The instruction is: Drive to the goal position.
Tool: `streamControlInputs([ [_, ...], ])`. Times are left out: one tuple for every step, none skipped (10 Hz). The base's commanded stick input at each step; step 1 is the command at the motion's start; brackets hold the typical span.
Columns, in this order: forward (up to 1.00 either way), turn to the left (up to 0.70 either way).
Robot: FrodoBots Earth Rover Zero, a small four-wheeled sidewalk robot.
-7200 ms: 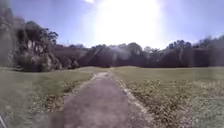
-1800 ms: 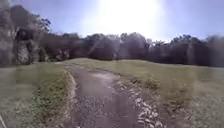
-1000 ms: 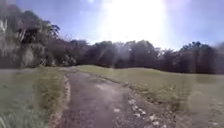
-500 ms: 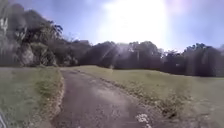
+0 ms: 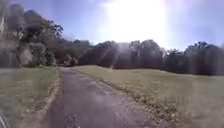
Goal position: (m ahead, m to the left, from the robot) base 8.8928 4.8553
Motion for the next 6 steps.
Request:
streamControlInputs([
  [0.85, 0.05],
  [0.85, 0.0],
  [0.85, 0.0],
  [0.85, 0.0],
  [0.85, 0.0],
  [0.85, 0.0],
])
